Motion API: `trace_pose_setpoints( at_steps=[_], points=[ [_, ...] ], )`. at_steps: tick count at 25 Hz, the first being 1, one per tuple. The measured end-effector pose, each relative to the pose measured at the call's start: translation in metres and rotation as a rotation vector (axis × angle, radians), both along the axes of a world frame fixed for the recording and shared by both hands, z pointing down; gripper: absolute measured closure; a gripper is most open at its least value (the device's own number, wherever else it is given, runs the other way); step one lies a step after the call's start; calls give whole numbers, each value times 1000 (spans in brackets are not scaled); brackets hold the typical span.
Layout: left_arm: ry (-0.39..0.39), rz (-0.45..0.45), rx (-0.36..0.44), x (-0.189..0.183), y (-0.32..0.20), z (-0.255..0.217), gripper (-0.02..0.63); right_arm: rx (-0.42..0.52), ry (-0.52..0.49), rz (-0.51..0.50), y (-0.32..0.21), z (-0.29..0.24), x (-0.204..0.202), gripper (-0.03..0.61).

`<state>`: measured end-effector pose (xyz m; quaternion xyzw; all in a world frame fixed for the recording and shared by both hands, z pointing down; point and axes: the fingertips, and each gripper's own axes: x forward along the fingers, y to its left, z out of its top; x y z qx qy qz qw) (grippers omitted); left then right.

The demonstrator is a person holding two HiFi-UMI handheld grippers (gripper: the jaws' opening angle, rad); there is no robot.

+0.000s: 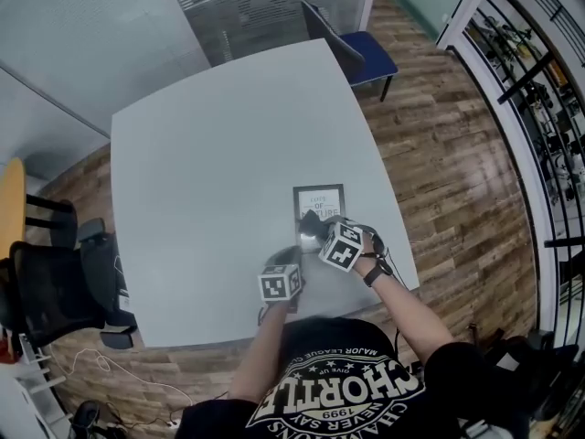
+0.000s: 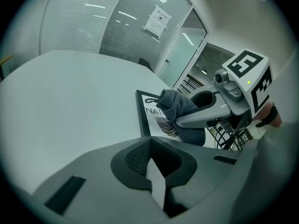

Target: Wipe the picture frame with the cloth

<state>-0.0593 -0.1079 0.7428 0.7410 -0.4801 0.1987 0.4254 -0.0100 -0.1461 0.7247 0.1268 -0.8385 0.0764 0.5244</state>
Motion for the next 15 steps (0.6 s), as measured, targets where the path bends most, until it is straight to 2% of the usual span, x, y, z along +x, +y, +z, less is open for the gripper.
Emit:
trace_pose_setpoints(
  at_steps=[4, 7, 11, 15],
  points=[
    [-7, -43, 12, -20, 3, -12, 607, 0, -8, -113, 11, 6, -48, 503],
    [0, -90, -3, -35, 10, -13, 607, 2, 33, -175, 20, 21, -58, 503],
    [-7, -106, -22, -44, 18, -7, 607, 7, 75, -163, 19, 25, -36, 504],
    [-2, -93, -42, -39, 23, 1, 607, 12, 122, -107, 17, 26, 12, 503]
  ],
)
